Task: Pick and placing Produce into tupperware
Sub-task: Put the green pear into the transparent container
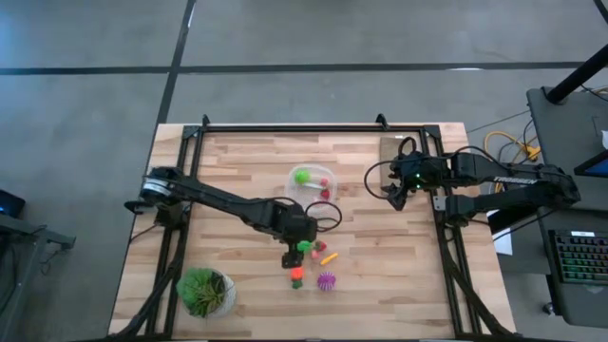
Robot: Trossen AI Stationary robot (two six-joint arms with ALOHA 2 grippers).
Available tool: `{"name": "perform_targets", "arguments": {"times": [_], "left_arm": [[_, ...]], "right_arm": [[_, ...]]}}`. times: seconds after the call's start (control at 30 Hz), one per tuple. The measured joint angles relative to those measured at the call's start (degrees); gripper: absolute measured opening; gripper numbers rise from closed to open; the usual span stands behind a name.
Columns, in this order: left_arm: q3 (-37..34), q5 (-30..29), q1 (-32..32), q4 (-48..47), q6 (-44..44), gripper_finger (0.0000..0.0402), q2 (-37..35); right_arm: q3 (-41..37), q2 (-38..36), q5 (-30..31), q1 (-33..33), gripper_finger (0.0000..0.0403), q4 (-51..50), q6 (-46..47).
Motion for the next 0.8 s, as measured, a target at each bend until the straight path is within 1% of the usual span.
{"name": "perform_targets", "arguments": {"times": [0.17, 0.37, 0.67, 0.8], "left_arm": [[-0.23, 0.16, -0.37, 0.78, 1.05, 0.0334, 2.18], [-0.72, -1.22, -0.26, 0.78, 0.99, 0.0334, 4.45], [-0.96, -1.7, -0.24, 4.35, 1.07, 0.0334, 4.99], [-1.28, -2.67, -0.23, 4.27, 1.28, 0.0333, 4.99]], "right_arm": [[0.0, 0.0, 0.02, 0.0, 0.0233, 0.0, -0.07], [0.0, 0.0, 0.02, 0.0, 0.0233, 0.02, -0.11], [0.0, 0.0, 0.04, 0.0, 0.0233, 0.02, 0.04], [0.0, 0.0, 0.04, 0.0, 0.0233, 0.02, 0.04]]}}
